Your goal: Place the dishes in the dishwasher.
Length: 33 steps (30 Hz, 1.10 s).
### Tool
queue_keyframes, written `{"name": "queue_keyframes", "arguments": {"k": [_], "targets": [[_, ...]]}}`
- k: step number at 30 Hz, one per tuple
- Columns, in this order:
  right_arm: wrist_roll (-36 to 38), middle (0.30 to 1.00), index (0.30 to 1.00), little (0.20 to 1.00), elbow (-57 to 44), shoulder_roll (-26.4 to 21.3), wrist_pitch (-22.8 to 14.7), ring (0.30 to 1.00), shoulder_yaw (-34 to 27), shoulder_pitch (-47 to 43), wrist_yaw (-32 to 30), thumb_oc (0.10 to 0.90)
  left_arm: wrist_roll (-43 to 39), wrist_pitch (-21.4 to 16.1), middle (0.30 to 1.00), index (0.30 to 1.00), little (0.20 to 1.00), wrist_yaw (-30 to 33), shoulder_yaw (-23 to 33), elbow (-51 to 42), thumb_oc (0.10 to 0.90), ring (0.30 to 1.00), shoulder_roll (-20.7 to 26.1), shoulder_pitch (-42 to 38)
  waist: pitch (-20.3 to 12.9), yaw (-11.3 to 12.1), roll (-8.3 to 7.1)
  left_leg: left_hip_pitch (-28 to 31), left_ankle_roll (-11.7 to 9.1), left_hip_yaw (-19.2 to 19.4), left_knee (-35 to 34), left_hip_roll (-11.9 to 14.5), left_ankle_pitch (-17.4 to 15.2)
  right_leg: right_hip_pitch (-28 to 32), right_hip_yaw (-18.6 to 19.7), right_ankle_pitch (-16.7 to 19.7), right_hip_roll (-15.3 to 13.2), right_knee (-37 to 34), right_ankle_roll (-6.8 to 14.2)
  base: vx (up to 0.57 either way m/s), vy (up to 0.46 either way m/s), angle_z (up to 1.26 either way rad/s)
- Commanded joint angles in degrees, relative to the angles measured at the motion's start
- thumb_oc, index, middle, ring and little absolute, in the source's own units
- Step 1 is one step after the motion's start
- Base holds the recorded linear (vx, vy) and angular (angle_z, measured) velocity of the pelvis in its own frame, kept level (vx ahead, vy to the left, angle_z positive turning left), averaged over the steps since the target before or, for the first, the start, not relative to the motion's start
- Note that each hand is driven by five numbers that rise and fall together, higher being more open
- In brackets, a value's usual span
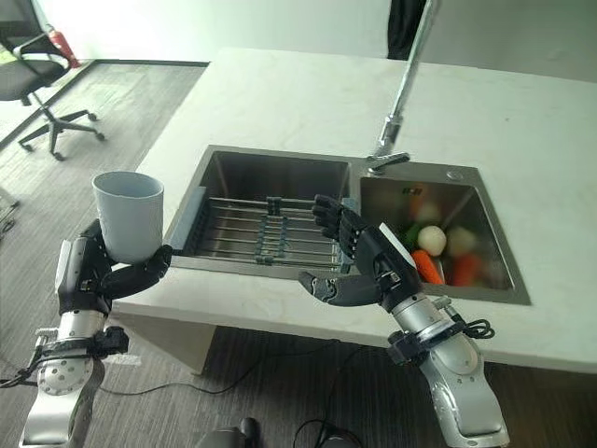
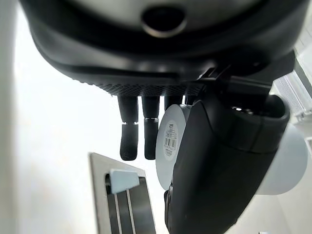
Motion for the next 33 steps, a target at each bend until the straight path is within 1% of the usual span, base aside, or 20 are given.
{"name": "queue_keyframes", "arguments": {"k": [1, 2, 4, 6, 8, 9, 10, 11, 14, 16, 20, 21, 22, 23, 27, 28, 29, 30, 32, 33], "targets": [[5.7, 0.9, 0.9, 0.9, -7.2, 0.6, -8.8, 0.9, -1.5, -3.2, -2.4, 0.8, -1.6, -10.2, 0.3, 0.3, 0.3, -0.4, 4.3, -8.9, 0.4, 0.3, 3.4, -3.7, -3.0, -0.5, -1.02, 1.9, -1.9, 2.1, 2.5, 1.0, -5.9, -0.1, 0.4, -5.4, 1.9, 2.6, -3.7, 0.04, -0.059, 0.38], [5.8, 0.9, 0.9, 0.9, -7.3, 0.5, -9.0, 0.9, -1.3, -3.1, -2.9, 0.8, -1.3, -10.8, 0.3, 0.3, 0.3, -0.2, 4.4, -9.4, 0.4, 0.3, 3.3, -2.9, -2.6, 0.0, -1.01, 2.1, -2.3, 1.8, 2.5, 1.2, -5.9, 0.4, 0.2, -5.8, 2.0, 2.6, -3.8, 0.01, -0.037, 0.37], [6.2, 0.9, 0.9, 0.9, -7.6, -0.1, -9.4, 0.9, -1.1, -3.4, -4.0, 0.8, -0.4, -11.9, 0.3, 0.3, 0.3, 0.6, 4.4, -10.2, 0.4, 0.3, 3.4, -1.7, -1.9, 0.6, -0.98, 1.1, -2.9, 1.5, 2.5, 1.5, -4.4, 0.0, -0.3, -5.4, 2.0, 2.6, -4.2, -0.01, -0.022, 0.29], [5.9, 0.9, 0.9, 0.9, -7.8, -0.5, -9.7, 0.9, -0.8, -3.6, -5.1, 0.8, -1.8, -12.9, 0.3, 0.3, 0.3, 0.5, 4.6, -10.5, 0.4, 0.3, 3.4, -0.7, -1.2, 1.2, -0.87, 0.7, -3.4, 1.7, 2.5, 2.0, -3.6, 0.2, -0.7, -5.3, 1.9, 2.6, -4.1, -0.01, 0.0, 0.35], [4.8, 0.9, 0.9, 0.9, -7.6, -0.6, -9.9, 0.9, -0.5, -3.7, -6.4, 0.8, -3.9, -13.5, 0.3, 0.3, 0.3, 0.6, 4.6, -10.7, 0.4, 0.3, 3.3, -0.4, -0.9, 1.1, -0.63, 0.7, -4.0, 5.4, 2.5, 3.8, -3.5, 0.6, -2.7, -5.4, 0.8, 2.6, -3.5, -0.05, 0.055, 0.38], [4.7, 0.9, 0.9, 0.9, -7.4, -0.7, -10.4, 0.9, -0.8, -3.3, -7.0, 0.8, -5.2, -13.6, 0.3, 0.3, 0.3, 0.1, 4.4, -10.5, 0.4, 0.3, 3.3, -0.6, -1.0, 0.7, -0.61, 0.8, -4.2, 7.9, 2.5, 4.7, -3.4, 0.9, -4.1, -5.3, 0.2, 2.6, -3.3, -0.09, 0.117, 0.44], [4.7, 0.9, 0.9, 0.9, -7.3, -1.0, -11.3, 0.9, -1.8, -2.4, -8.1, 0.8, -7.2, -14.1, 0.3, 0.3, 0.3, -1.1, 3.8, -10.1, 0.4, 0.3, 3.2, -1.2, -0.9, -0.1, -0.68, 1.2, -4.3, 11.3, 2.5, 5.7, -3.3, 1.3, -6.5, -4.9, -0.9, 2.6, -2.7, -0.06, 0.145, 0.61], [4.6, 0.9, 0.9, 0.9, -7.1, -1.1, -12.0, 0.9, -2.3, -2.1, -8.5, 0.8, -7.7, -14.6, 0.3, 0.3, 0.3, -1.3, 3.3, -10.0, 0.4, 0.3, 3.3, -1.4, -0.7, -0.3, -0.72, 1.4, -4.1, 11.6, 2.5, 5.4, -3.6, 1.6, -7.0, -4.7, -1.3, 2.6, -2.5, -0.03, 0.17, 1.24], [5.3, 0.9, 0.9, 0.9, -6.5, -1.1, -13.3, 0.9, -2.7, -2.3, -8.5, 0.8, -6.1, -15.8, 0.3, 0.3, 0.3, -0.5, 2.6, -10.2, 0.4, 0.3, 3.4, -1.1, -0.5, -0.2, -0.84, 1.6, -2.7, 8.8, 2.5, 3.0, -5.0, 1.3, -5.5, -4.2, -1.8, 2.6, -1.7, 0.03, 0.194, 1.06], [5.7, 0.9, 0.9, 0.9, -6.1, -0.3, -14.1, 0.9, -2.7, -2.1, -9.0, 0.8, -6.4, -15.8, 0.3, 0.3, 0.3, -1.2, 2.6, -9.7, 0.4, 0.3, 3.5, -1.2, -0.8, -0.3, -0.92, 1.8, -2.1, 9.1, 2.5, 2.7, -5.7, 1.3, -5.5, -3.7, -2.6, 2.6, -0.9, 0.06, 0.209, 0.2], [5.3, 0.9, 0.9, 0.9, -6.2, 2.0, -15.6, 0.9, -2.1, -1.3, -8.5, 0.8, -5.8, -16.3, 0.3, 0.3, 0.3, -1.9, 2.9, -9.5, 0.4, 0.3, 4.5, -2.0, -0.7, 0.0, -1.17, 2.9, 0.0, 9.4, 2.5, 0.8, -7.6, 1.7, -5.9, -1.6, -5.2, 2.6, 1.6, 0.08, 0.245, 0.11], [4.7, 0.9, 0.9, 0.9, -6.2, 2.4, -15.8, 0.9, -1.8, -1.4, -8.5, 0.8, -6.0, -16.3, 0.3, 0.3, 0.3, -1.9, 3.0, -9.5, 0.4, 0.3, 4.7, -2.4, -0.5, 0.2, -1.23, 3.0, 0.5, 9.1, 2.5, 0.3, -7.9, 1.8, -5.9, -0.9, -5.7, 2.6, 1.7, 0.09, 0.305, 0.12], [3.7, 0.9, 0.9, 0.9, -6.0, 3.2, -15.9, 0.9, -1.0, -2.1, -9.2, 0.8, -6.4, -15.9, 0.3, 0.3, 0.3, -1.8, 2.8, -9.3, 0.4, 0.3, 5.1, -3.6, -0.1, 0.4, -1.42, 2.9, 1.4, 8.1, 2.5, -0.9, -8.5, 2.1, -5.9, 1.4, -6.5, 2.6, 2.1, 0.09, 0.306, 0.14], [3.5, 0.9, 0.9, 0.9, -5.9, 3.5, -15.8, 0.9, -0.7, -2.5, -9.6, 0.8, -6.7, -15.5, 0.3, 0.3, 0.3, -1.7, 2.6, -9.3, 0.4, 0.3, 5.2, -4.2, 0.0, 0.5, -1.45, 2.8, 1.8, 7.6, 2.5, -1.3, -8.7, 2.4, -5.9, 2.4, -6.5, 2.6, 2.1, 0.11, 0.338, 0.14], [3.6, 0.9, 0.9, 0.9, -5.7, 4.2, -16.0, 0.9, 0.2, -3.2, -10.2, 0.8, -5.6, -15.6, 0.3, 0.3, 0.3, -0.8, 1.1, -8.3, 0.4, 0.3, 5.4, -5.9, 0.2, -0.2, -0.86, 2.2, 3.4, 4.8, 2.5, -2.5, -8.6, 4.1, -3.9, 7.9, -3.8, 2.6, 1.7, 0.09, 0.18, 0.26], [4.0, 0.9, 0.9, 0.9, -5.6, 4.0, -15.9, 0.9, 0.2, -3.3, -10.2, 0.8, -5.1, -15.6, 0.3, 0.3, 0.3, -0.6, 0.4, -8.0, 0.4, 0.3, 5.1, -6.3, 0.3, -0.9, -0.67, 2.1, 3.6, 3.6, 2.5, -2.6, -8.3, 3.7, -1.7, 8.0, -1.5, 2.6, 1.2, 0.11, 0.09, 0.26], [4.0, 0.9, 0.9, 0.9, -5.5, 3.5, -16.1, 0.9, -0.2, -3.0, -10.8, 0.8, -5.5, -15.7, 0.3, 0.3, 0.3, -1.3, -0.3, -7.6, 0.4, 0.3, 5.0, -6.8, 0.4, -1.8, -0.92, 2.1, 3.8, 1.8, 2.5, -3.3, -8.1, 2.4, 1.7, 5.7, 1.1, 2.6, 0.5, 0.1, 0.04, 0.25], [4.2, 0.9, 0.9, 0.9, -5.3, 2.9, -16.6, 0.9, -0.7, -2.5, -11.2, 0.8, -6.1, -15.7, 0.3, 0.3, 0.3, -2.2, -0.8, -7.3, 0.4, 0.3, 4.9, -7.4, 0.4, -2.7, -1.29, 1.9, 4.0, 0.1, 2.5, -4.4, -7.9, 1.2, 4.8, 3.3, 3.0, 2.6, -0.3, 0.08, -0.012, 0.68], [5.3, 0.9, 0.9, 0.9, -5.1, 1.9, -17.8, 0.9, -2.9, -0.4, -11.3, 0.8, -6.9, -16.3, 0.3, 0.3, 0.3, -4.3, -1.9, -6.6, 0.4, 0.3, 4.0, -7.9, -0.3, -4.4, -2.16, 1.2, 4.2, -2.6, 2.5, -6.4, -7.3, -1.5, 10.7, 0.0, 5.7, 2.6, -1.9, 0.13, -0.093, 2.08], [6.5, 0.9, 0.9, 0.9, -5.1, 1.5, -18.3, 0.9, -4.0, 0.8, -10.9, 0.8, -7.1, -17.1, 0.3, 0.3, 0.3, -4.5, -2.9, -6.1, 0.4, 0.3, 3.6, -7.6, -0.7, -5.3, -2.49, 1.3, 4.4, -3.8, 2.5, -7.3, -7.5, -2.3, 14.0, -0.8, 7.3, 2.6, -2.3, 0.19, -0.229, 2.48]]}}
